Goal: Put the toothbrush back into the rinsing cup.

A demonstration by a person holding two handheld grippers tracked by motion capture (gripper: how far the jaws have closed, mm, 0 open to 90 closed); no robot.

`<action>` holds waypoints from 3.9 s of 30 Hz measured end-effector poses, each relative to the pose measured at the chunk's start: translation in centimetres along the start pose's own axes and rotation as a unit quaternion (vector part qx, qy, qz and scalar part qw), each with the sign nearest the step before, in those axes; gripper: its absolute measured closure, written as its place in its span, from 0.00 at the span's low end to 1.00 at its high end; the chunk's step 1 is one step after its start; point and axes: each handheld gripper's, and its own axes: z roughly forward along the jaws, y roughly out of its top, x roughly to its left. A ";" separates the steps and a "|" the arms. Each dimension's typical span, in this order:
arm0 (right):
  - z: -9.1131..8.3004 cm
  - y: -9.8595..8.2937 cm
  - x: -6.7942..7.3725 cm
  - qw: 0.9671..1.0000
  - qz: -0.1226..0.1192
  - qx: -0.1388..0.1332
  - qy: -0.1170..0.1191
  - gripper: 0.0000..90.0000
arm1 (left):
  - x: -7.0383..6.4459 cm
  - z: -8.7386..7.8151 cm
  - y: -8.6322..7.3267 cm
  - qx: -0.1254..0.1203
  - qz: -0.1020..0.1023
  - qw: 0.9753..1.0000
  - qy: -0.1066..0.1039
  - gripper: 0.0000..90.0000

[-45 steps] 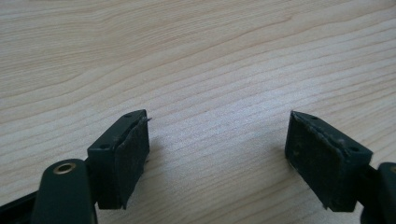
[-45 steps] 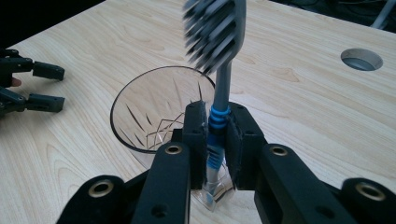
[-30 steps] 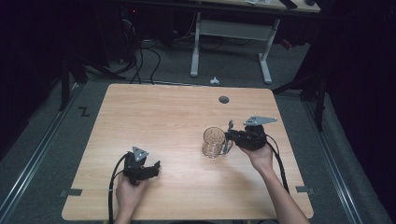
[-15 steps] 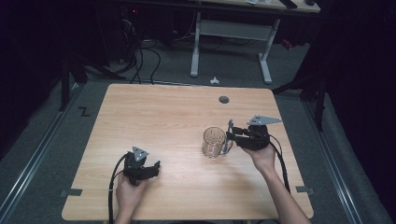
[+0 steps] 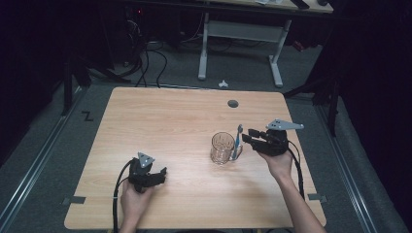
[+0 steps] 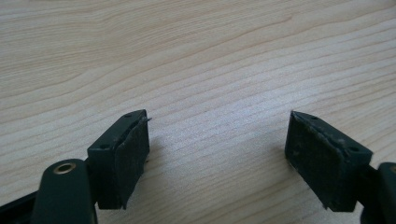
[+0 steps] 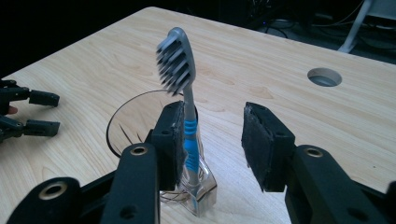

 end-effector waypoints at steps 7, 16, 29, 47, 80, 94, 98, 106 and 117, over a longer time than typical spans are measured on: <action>-0.7 -0.5 -0.6 1.000 0.012 -0.007 -0.005 0.66 | 0.0 0.0 0.0 0.000 0.000 1.000 0.000 0.25; -1.6 -0.8 -1.4 1.000 0.018 -0.009 -0.015 0.66 | 0.0 0.0 0.0 0.000 0.000 1.000 0.000 0.25; -2.4 -1.3 -1.7 0.999 0.028 -0.014 -0.015 0.65 | 0.0 0.0 0.0 0.000 0.000 1.000 0.000 0.25; -4.1 -2.6 -2.3 0.999 0.033 -0.015 -0.031 0.65 | 0.0 0.0 0.0 0.000 0.000 1.000 0.000 0.25; -4.7 -5.4 -1.8 0.998 0.045 -0.017 -0.031 0.66 | 0.0 0.0 0.0 0.000 0.000 1.000 0.000 0.25; -4.6 -6.6 -1.5 0.998 0.058 -0.017 -0.021 0.67 | 0.0 0.0 0.0 0.000 0.000 1.000 0.001 0.25; -4.6 -7.0 -1.3 0.998 0.060 -0.013 -0.022 0.67 | 0.0 0.0 0.0 0.000 0.000 1.000 0.001 0.25; -4.4 -7.4 -0.9 0.998 0.053 -0.009 -0.019 0.68 | 0.0 0.0 0.0 0.000 -0.001 1.000 0.001 0.25; -3.9 -8.2 -0.3 0.998 0.050 0.000 -0.024 0.68 | 0.0 0.0 0.0 0.000 0.000 1.000 0.001 0.25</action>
